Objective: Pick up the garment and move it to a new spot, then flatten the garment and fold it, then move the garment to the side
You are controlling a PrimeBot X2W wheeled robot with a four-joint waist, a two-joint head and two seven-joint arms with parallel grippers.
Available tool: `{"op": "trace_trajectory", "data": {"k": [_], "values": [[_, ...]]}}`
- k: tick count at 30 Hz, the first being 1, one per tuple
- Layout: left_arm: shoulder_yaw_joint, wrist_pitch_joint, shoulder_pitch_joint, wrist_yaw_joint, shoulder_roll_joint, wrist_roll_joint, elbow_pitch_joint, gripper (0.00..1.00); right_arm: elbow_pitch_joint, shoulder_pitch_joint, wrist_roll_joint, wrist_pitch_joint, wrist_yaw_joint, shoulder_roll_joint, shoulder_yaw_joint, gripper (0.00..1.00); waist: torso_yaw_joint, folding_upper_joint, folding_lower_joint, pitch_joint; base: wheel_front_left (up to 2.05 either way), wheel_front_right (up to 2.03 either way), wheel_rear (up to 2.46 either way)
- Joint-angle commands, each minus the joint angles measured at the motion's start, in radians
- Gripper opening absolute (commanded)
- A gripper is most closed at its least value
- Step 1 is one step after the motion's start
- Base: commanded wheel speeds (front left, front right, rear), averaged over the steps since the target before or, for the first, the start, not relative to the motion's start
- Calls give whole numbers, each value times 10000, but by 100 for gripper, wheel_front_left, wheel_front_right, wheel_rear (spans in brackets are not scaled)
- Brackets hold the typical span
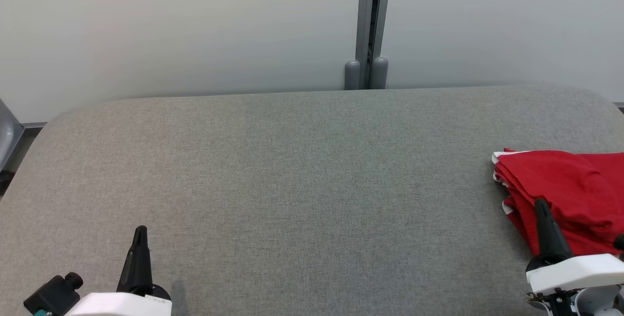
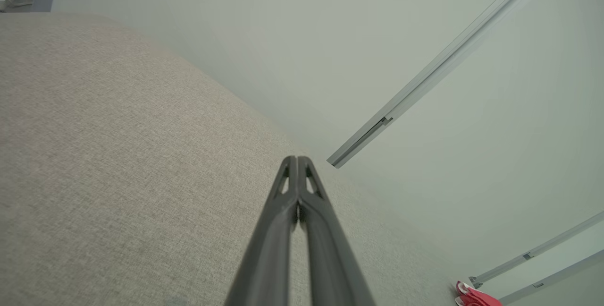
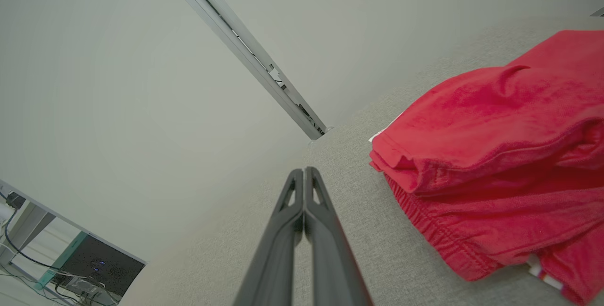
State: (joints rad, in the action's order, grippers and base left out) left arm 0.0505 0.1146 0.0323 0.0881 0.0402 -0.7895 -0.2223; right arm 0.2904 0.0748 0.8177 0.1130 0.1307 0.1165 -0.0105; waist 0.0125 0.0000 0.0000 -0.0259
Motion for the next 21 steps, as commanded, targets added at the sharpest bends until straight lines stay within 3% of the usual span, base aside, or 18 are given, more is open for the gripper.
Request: {"op": "trace_trajectory", "data": {"k": [1, 21], "values": [[86, -89, -358, 77, 70, -406, 104, 0, -195, 284, 404, -117, 0, 37, -96, 0, -3, 0, 0, 6, 0, 0, 0], [253, -719, -679, 181, 88, -2631, 15, 0, -280, 324, 2548, -739, 1, -158, -375, 0, -29, 0, 0, 66, 0, 0, 0]]}}
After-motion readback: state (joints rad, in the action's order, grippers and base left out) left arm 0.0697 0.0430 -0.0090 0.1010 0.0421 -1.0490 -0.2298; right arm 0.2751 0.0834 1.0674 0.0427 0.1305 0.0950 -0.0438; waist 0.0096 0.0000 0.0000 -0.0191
